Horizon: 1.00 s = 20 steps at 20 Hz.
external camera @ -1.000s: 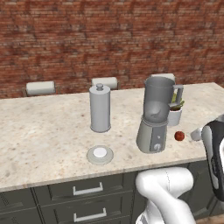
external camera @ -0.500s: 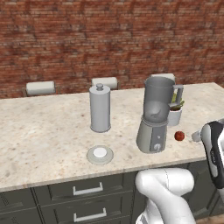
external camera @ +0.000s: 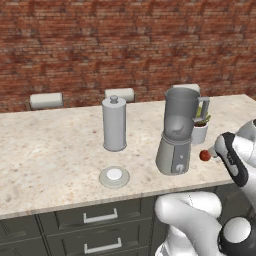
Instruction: Open the blender lid, put the apple in the blender, close the lid, and start the blender.
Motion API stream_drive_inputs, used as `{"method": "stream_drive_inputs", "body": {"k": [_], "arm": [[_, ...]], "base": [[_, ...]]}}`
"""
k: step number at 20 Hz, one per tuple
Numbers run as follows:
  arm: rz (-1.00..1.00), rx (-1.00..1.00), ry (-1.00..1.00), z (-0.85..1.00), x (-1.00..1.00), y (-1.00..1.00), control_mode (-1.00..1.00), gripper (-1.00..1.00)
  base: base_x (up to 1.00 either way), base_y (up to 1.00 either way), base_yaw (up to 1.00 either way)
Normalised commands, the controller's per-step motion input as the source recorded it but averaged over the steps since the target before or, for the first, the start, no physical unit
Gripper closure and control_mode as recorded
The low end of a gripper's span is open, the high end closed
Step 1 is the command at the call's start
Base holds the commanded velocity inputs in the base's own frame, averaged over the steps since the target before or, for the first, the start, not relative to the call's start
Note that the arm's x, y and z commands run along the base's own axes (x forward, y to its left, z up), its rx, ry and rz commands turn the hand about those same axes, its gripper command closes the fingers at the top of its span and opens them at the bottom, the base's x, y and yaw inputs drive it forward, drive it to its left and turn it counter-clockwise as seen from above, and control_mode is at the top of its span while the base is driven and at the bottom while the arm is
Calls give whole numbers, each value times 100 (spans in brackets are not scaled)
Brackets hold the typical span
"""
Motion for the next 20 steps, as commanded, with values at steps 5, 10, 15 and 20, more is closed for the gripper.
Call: {"method": "stream_drive_inputs", "body": {"k": [5,10,15,20], "arm": [[12,4,0,-35,45,-29,-100,-100],[14,0,0,-26,52,-14,-100,-100],[10,0,0,-26,49,0,-100,-100],[9,0,0,-28,38,0,-100,-100]], "base": [[0,0,0],[0,0,0],[0,0,0],[0,0,0]]}}
